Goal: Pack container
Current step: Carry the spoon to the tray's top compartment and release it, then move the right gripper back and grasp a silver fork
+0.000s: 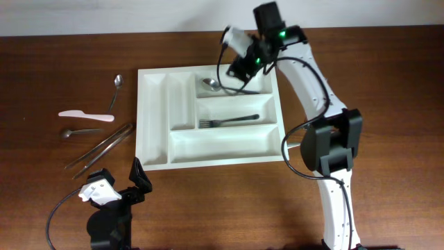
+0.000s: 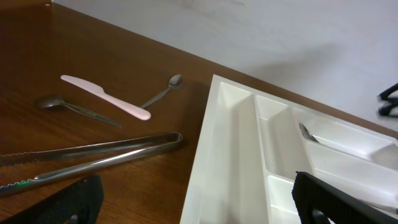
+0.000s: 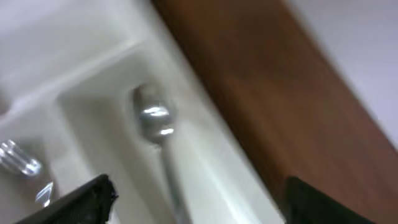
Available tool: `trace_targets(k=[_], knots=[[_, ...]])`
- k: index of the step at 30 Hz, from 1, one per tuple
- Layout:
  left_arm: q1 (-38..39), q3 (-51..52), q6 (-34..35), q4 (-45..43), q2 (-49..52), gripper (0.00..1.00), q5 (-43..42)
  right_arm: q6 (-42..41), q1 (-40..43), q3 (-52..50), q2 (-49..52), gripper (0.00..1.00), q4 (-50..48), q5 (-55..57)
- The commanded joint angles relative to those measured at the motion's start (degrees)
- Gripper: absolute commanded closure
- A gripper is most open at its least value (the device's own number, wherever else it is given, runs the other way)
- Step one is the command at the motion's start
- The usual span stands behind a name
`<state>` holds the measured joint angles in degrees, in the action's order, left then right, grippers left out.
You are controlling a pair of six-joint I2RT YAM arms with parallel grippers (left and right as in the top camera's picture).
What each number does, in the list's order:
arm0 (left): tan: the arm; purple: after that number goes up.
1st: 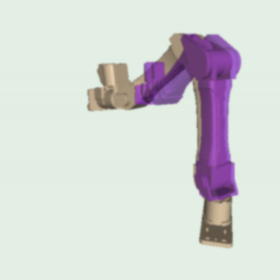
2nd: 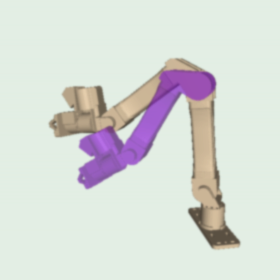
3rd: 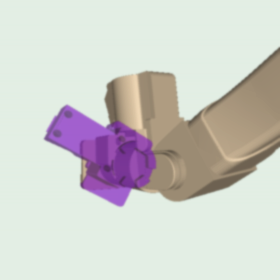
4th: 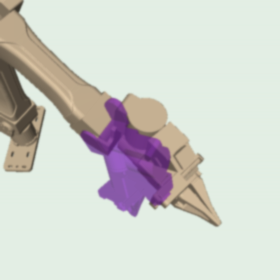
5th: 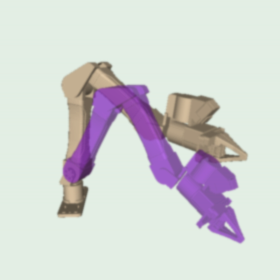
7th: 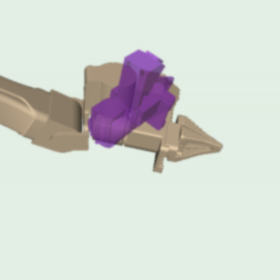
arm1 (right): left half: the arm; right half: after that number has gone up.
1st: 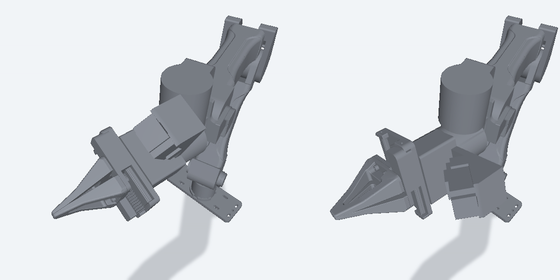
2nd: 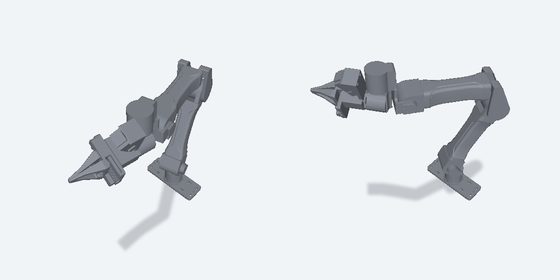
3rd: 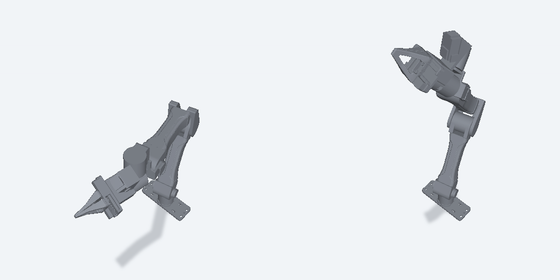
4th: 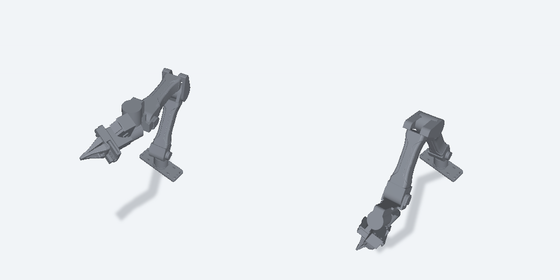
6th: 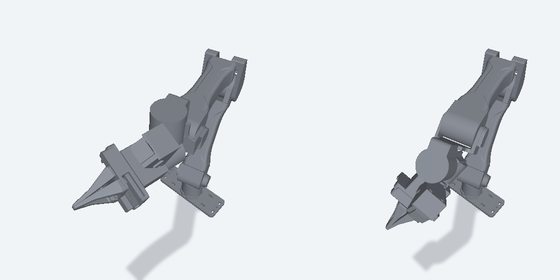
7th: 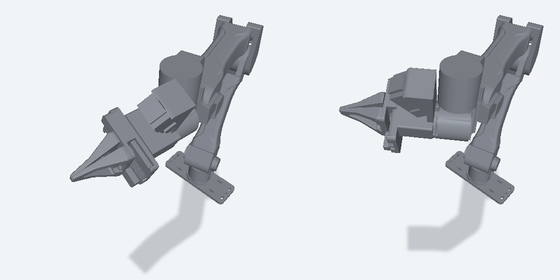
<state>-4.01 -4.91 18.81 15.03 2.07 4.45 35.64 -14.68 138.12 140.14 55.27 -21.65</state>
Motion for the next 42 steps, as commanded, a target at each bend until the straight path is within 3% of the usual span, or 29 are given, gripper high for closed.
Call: trace_targets(k=[1,5,8,15,17,28,42], knots=[[-0.3,0.2,-1.1,0.0,-0.5,0.01,-0.6,-21.9,4.6,6.2,-2.8,0.04,1.3,13.5],[-0.3,0.2,-1.1,0.0,-0.5,0.01,-0.6,-37.7,10.2,8.1,-2.8,0.01,8.4,24.6],[-0.3,0.2,-1.1,0.0,-0.5,0.01,-0.6,-46.6,14.0,7.2,-2.7,0.01,15.3,26.6],[-0.3,0.2,-1.1,0.0,-0.5,0.01,-0.6,-46.9,21.2,4.9,-2.7,0.01,22.4,10.8],[-0.3,0.2,-1.1,0.0,-0.5,0.01,-0.6,-46.9,21.6,3.9,-2.7,0.06,21.6,9.4],[-0.3,0.2,-1.1,0.0,-0.5,0.01,-0.6,-62.2,19.2,-8.8,-1.8,0.17,19.0,19.5],[-0.3,0.2,-1.1,0.0,-0.5,0.01,-0.6,-66.2,18.4,-13.9,-1.8,0.3,17.0,24.1]])
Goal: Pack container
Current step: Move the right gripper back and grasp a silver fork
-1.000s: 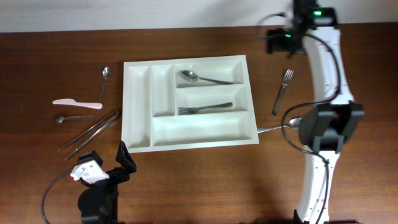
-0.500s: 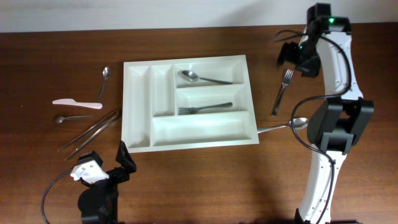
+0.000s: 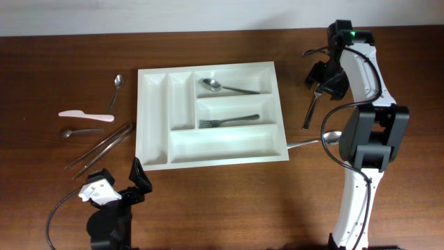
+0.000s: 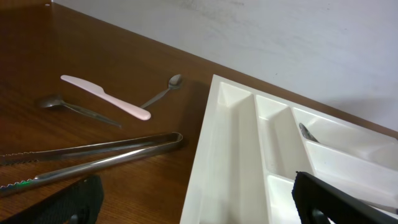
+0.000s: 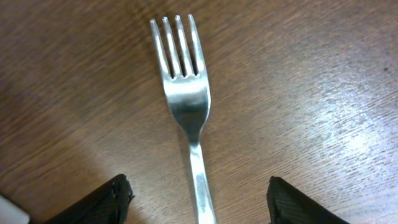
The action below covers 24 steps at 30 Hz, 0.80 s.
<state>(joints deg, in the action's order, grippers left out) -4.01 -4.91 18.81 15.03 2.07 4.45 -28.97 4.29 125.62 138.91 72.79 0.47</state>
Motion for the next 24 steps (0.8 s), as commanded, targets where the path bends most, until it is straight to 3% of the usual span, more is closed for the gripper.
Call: trace_targets(k=[1,6,13,24], knots=[[-0.3,0.2,-1.1,0.0,-0.5,0.01,-0.6,-1.6,-0.6,-1.8,-0.6,0.31,-0.7,2.0],[-0.3,0.2,-1.1,0.0,-0.5,0.01,-0.6,-1.5,-0.6,-3.2,-0.2,0.35,-1.4,1.9],[-0.3,0.2,-1.1,0.0,-0.5,0.01,-0.6,-1.5,-0.6,-3.6,1.0,0.49,-1.9,1.7],[-0.3,0.2,-1.1,0.0,-0.5,0.01,-0.6,-1.3,-1.1,-3.6,3.9,0.49,-2.8,1.5]])
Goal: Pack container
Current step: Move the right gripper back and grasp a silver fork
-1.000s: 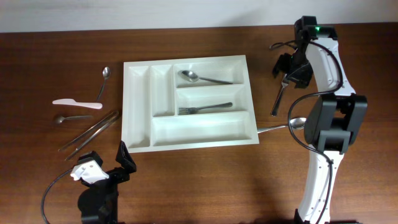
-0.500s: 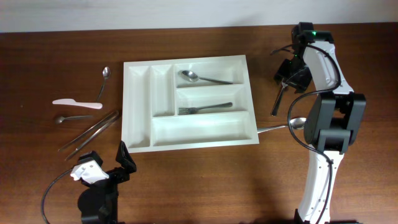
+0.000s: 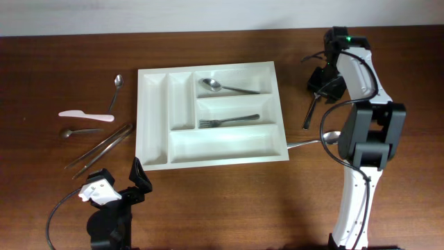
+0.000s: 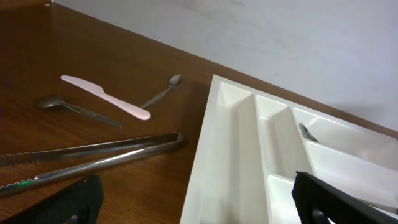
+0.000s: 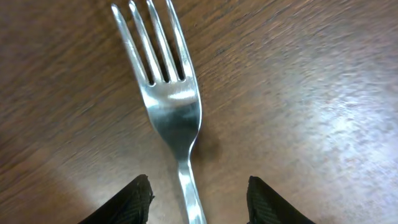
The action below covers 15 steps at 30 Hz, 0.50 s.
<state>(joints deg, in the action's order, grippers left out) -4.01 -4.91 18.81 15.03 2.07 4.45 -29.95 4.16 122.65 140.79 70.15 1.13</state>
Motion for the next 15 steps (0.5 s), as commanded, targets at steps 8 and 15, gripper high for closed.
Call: trace_targets(k=[8,15], knots=[[-0.3,0.2,-1.1,0.0,-0.5,0.01,-0.6,-0.4,-1.5,-0.6,3.7,0.61,-0.5,0.6],[-0.3,0.2,-1.1,0.0,-0.5,0.01,-0.6,-0.4,-1.5,-0.6,3.7,0.84,-0.6,0.7]])
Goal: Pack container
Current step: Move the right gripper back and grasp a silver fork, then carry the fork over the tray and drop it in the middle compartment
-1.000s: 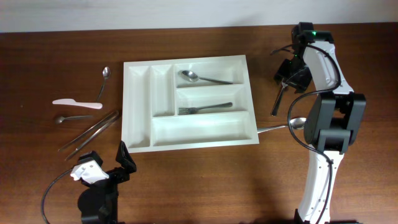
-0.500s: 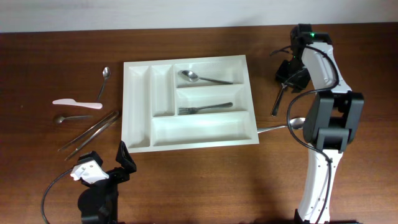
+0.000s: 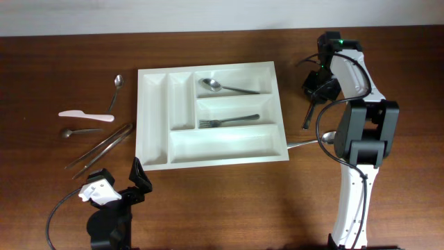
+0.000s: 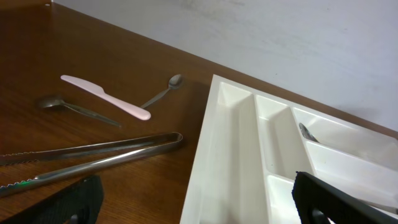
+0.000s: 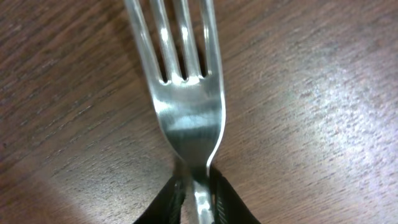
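Observation:
The white cutlery tray (image 3: 156, 118) lies mid-table, with a spoon (image 3: 225, 87) in its far compartment and a fork (image 3: 229, 121) in the middle one. To the right of the tray a second fork (image 3: 307, 119) lies on the wood. My right gripper (image 3: 313, 94) is down on it. The right wrist view shows the fork (image 5: 186, 99) with its tines pointing away and my right gripper (image 5: 198, 196) shut on its neck. At the near left edge my left gripper (image 4: 202, 205) stands open and holds nothing.
A spoon (image 3: 312, 142) lies by the tray's near right corner. On the wood left of the tray are a spoon (image 3: 115, 92), a pink knife (image 3: 86, 116), a small spoon (image 3: 78, 131) and metal tongs (image 3: 100, 146).
My right gripper's fingers stood apart on either side of the fork's neck and are now closed against it. The left arm has not moved.
My right gripper was over the tray's far compartment, where a spoon lay. Then it was open above the fork on the table right of the tray. It came lower and closer around the fork's neck, and now it is shut on it.

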Available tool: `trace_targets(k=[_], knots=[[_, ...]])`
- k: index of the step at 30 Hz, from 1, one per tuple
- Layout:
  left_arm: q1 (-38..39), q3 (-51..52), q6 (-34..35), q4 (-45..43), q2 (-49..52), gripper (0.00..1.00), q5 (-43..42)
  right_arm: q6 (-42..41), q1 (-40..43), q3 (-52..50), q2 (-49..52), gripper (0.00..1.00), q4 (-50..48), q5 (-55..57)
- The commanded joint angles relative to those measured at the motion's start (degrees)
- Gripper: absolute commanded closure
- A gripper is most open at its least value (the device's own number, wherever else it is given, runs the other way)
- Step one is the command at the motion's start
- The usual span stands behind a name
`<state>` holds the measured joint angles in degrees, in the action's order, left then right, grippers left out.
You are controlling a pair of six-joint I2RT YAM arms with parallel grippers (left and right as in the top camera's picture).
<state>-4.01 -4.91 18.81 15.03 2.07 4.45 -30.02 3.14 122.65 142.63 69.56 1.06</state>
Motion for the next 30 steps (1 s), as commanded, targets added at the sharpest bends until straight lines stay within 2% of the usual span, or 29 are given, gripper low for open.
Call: trace_targets(k=[1,6,17,30], knots=[[-0.3,0.2,-1.1,0.0,-0.5,0.01,-0.6,-0.3,-0.5,-0.6,1.9,0.85,0.0,0.8],[-0.3,0.2,-1.1,0.0,-0.5,0.01,-0.6,-0.3,-0.5,-0.6,1.9,0.96,0.0,1.0],[-0.3,0.2,-1.1,0.0,-0.5,0.01,-0.6,4.5,-0.4,1.8,1.6,0.96,1.6,1.2],[-0.3,0.2,-1.1,0.0,-0.5,0.01,-0.6,12.3,-0.6,22.6,1.6,0.96,11.4,1.6]])
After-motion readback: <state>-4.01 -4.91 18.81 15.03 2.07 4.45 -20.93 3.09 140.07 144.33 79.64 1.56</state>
